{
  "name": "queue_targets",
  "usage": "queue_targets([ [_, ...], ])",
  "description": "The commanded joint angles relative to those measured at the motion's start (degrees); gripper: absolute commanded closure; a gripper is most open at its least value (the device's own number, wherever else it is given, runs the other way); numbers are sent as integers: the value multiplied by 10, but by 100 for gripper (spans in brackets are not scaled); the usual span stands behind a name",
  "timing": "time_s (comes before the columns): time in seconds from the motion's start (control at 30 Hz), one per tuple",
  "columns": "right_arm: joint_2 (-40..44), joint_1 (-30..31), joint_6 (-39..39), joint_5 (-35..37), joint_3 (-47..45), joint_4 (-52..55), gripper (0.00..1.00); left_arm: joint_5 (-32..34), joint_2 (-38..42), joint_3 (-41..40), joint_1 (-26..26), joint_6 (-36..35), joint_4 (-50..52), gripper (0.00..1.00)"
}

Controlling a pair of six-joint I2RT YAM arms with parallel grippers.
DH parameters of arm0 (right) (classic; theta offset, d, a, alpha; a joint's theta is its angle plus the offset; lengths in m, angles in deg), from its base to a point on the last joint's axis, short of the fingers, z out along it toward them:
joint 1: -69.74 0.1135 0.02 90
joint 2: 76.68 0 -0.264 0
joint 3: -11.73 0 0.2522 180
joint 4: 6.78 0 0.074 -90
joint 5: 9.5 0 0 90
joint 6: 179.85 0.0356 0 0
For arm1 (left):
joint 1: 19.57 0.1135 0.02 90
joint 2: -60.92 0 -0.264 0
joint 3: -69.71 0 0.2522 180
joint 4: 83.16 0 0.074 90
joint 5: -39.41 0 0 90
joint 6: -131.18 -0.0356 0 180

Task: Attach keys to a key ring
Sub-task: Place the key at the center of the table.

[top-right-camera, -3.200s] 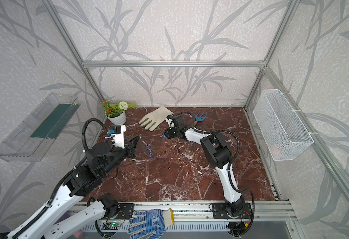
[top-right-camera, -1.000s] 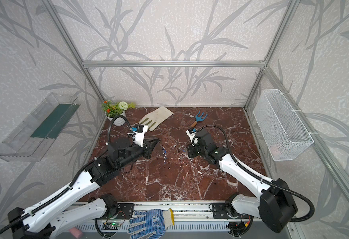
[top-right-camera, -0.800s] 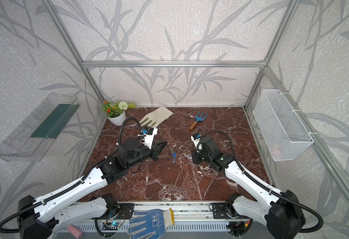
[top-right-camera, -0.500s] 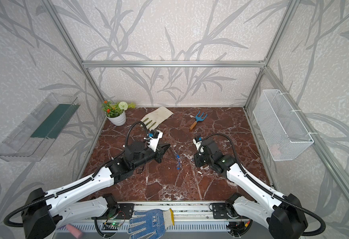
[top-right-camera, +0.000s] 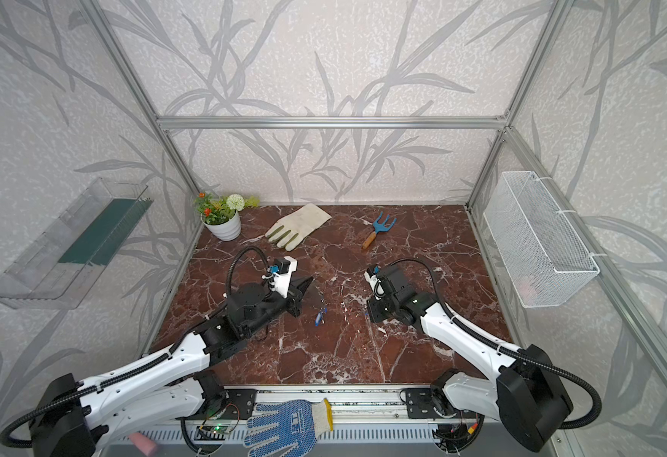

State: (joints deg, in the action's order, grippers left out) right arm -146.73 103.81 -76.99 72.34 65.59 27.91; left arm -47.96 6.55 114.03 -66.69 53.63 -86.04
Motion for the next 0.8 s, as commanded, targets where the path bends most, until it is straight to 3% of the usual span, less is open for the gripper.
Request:
queue_targets([
  [0.0,-27,0,11,-15,6,-4,100,4,15,-4,-3,-6,-33,100],
  [0.5,-156,0,18,-10,49,-45,98,7,15,-7,-8,-6,-31,100],
  [0.63,-145,0,19,-12,50,-39,80,4,9,-6,-8,-5,-32,100],
  [0.77,-106,0,29,3,36,-33,73,2,3,-7,-8,-3,-36,100],
])
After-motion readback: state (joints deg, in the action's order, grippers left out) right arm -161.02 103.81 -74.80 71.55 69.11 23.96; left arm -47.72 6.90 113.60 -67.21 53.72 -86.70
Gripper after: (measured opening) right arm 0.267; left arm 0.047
